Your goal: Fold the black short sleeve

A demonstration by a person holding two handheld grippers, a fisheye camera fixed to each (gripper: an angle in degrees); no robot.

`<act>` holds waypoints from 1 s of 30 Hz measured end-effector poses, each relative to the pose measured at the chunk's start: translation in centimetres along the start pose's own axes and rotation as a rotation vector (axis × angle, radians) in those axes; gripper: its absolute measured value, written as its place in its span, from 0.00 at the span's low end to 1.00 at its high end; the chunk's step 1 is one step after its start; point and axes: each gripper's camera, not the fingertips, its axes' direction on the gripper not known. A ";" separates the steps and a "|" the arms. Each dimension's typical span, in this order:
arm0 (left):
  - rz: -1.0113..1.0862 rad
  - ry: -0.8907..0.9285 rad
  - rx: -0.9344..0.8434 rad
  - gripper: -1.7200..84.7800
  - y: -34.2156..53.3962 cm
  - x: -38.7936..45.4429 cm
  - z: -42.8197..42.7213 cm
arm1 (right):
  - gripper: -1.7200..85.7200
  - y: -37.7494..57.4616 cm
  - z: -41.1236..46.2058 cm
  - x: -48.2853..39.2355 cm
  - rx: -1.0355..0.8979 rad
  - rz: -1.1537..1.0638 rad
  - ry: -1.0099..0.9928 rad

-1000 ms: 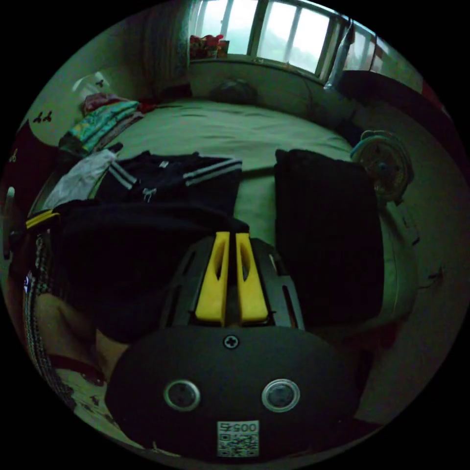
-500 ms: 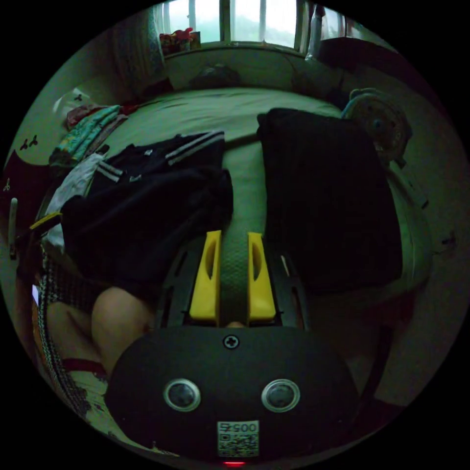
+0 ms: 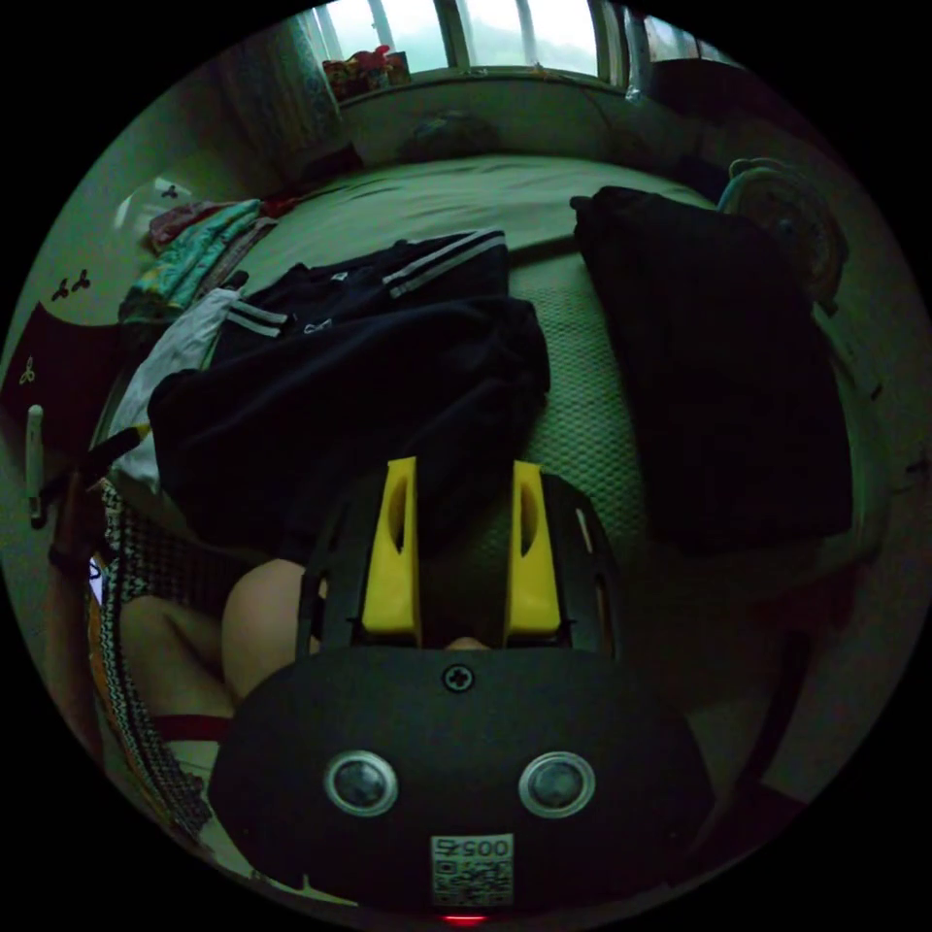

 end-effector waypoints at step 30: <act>0.008 -0.062 -0.088 0.14 7.8 3.1 0.0 | 0.14 8.3 -4.1 1.2 0.077 0.004 0.023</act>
